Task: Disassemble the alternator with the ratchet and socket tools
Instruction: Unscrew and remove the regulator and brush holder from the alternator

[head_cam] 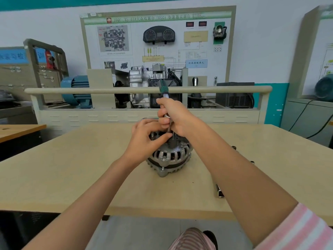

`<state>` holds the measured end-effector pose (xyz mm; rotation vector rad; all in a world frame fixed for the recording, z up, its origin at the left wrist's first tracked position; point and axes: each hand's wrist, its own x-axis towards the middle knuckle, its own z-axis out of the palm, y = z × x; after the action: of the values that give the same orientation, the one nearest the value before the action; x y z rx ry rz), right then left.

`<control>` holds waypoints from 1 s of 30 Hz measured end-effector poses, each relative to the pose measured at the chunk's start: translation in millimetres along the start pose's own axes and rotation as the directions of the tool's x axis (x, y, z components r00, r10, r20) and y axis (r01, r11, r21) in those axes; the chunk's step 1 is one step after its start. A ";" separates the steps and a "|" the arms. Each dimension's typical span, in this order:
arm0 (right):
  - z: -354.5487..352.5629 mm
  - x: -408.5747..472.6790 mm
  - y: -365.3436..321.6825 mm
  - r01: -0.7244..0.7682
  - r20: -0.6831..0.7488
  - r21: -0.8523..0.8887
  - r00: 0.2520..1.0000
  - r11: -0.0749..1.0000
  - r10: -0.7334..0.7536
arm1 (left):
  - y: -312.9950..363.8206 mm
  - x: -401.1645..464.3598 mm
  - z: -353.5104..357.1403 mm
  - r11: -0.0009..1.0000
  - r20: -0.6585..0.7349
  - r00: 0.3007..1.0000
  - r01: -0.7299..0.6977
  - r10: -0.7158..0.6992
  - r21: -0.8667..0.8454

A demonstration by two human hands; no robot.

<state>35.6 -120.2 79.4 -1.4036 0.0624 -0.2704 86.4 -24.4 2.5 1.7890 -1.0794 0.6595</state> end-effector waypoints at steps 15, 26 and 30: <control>27.1 -8.8 31.2 0.477 -0.531 0.160 0.780 0.864 -0.332 | -0.4 -7.1 9.8 0.981 -0.081 0.995 0.049 -0.066 -0.190; 6.8 -6.9 16.7 0.197 -0.167 0.110 0.970 0.974 -0.177 | 2.7 -5.1 10.0 0.977 -0.042 0.996 0.071 -0.081 -0.199; -2.1 -1.5 5.4 0.060 0.025 0.021 0.998 0.998 -0.060 | -0.4 -7.5 6.5 0.979 -0.030 0.998 0.056 -0.063 -0.197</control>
<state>34.5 -121.1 73.6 -1.3899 -0.0041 -0.3017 83.1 -27.2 -6.5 1.6267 -1.0256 0.5282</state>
